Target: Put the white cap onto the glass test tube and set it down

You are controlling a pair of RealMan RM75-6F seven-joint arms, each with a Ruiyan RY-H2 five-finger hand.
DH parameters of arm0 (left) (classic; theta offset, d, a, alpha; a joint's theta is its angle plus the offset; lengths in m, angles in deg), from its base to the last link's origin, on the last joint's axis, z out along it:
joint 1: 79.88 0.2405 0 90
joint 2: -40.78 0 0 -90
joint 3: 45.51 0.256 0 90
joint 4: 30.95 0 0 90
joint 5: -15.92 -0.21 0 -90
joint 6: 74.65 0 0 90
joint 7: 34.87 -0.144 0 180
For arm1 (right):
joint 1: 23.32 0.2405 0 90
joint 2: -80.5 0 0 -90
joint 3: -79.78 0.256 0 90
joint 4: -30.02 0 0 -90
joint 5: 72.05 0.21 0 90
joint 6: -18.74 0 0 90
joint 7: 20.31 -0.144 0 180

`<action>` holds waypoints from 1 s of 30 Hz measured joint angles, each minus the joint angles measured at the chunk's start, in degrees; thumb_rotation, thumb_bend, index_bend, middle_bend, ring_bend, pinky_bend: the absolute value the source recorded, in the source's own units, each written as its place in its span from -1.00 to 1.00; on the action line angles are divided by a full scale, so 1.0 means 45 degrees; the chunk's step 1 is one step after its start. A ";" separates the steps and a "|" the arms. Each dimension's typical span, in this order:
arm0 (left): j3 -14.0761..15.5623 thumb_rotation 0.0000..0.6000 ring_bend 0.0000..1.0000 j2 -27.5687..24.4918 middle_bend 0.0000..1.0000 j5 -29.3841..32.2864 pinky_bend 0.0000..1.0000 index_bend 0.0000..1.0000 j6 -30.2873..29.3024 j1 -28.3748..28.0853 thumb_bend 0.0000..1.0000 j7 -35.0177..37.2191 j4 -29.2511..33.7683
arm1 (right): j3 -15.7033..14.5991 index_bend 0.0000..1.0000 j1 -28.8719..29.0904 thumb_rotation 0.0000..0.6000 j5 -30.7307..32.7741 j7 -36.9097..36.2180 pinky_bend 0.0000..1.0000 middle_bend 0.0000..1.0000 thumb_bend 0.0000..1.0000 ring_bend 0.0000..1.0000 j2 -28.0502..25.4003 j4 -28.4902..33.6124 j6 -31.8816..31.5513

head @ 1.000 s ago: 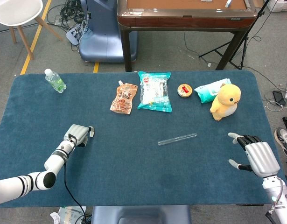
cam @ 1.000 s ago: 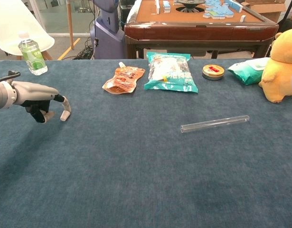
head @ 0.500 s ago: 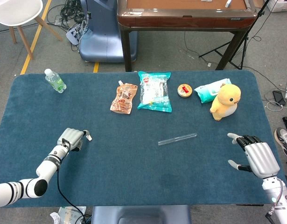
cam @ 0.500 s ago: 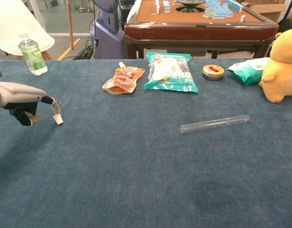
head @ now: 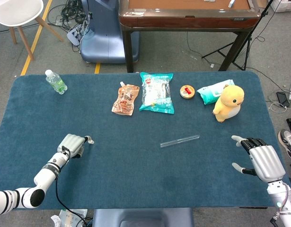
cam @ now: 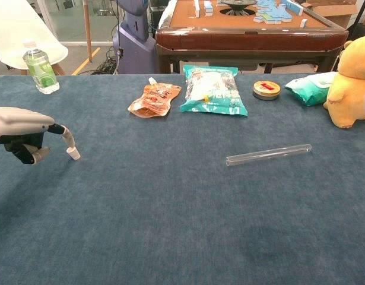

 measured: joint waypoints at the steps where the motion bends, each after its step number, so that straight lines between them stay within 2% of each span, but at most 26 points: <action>1: -0.0015 1.00 1.00 0.0005 1.00 -0.0029 1.00 -0.55 -0.0023 0.0007 0.26 0.0010 0.0007 | -0.0002 -0.54 -0.0011 1.00 0.0008 -0.0003 -0.35 -0.20 -0.72 -0.37 0.0000 -0.0002 -0.0007; 13: -0.0389 1.00 1.00 -0.0144 1.00 -0.0643 1.00 -0.57 -0.0563 0.0188 0.24 0.0327 0.0243 | 0.0042 -0.55 -0.0036 1.00 0.0045 -0.0113 -0.35 -0.19 -0.72 -0.37 0.0026 -0.0122 -0.0045; 16: -0.0576 1.00 1.00 -0.0048 1.00 -0.0788 1.00 -0.57 -0.0637 0.0208 0.05 0.0493 0.0017 | 0.0051 -0.55 -0.0004 1.00 0.0072 -0.0146 -0.35 -0.19 -0.72 -0.37 0.0063 -0.0188 0.0020; 18: -0.0693 1.00 1.00 0.0092 1.00 -0.0895 1.00 -0.55 -0.0663 0.0201 -0.24 0.0574 -0.0250 | 0.0058 -0.55 0.0004 1.00 0.0102 -0.0172 -0.35 -0.19 -0.72 -0.37 0.0087 -0.0226 0.0044; 20: -0.0796 1.00 1.00 0.0312 1.00 -0.1010 1.00 -0.47 -0.0685 0.0194 -0.42 0.0649 -0.0606 | 0.0056 -0.55 0.0004 1.00 0.0123 -0.0201 -0.35 -0.19 -0.72 -0.37 0.0110 -0.0265 0.0063; 25: -0.0962 1.00 1.00 0.0949 1.00 -0.1341 1.00 -0.29 -0.0678 0.0168 -0.50 0.0752 -0.1570 | 0.0043 -0.55 -0.0024 1.00 0.0180 -0.0219 -0.35 -0.19 -0.72 -0.37 0.0104 -0.0299 0.0077; 30: -0.1007 1.00 1.00 0.1509 1.00 -0.1661 1.00 -0.23 -0.0647 0.0164 -0.50 0.0642 -0.2296 | 0.0045 -0.55 -0.0055 1.00 0.0197 -0.0205 -0.35 -0.19 -0.73 -0.37 0.0074 -0.0286 0.0045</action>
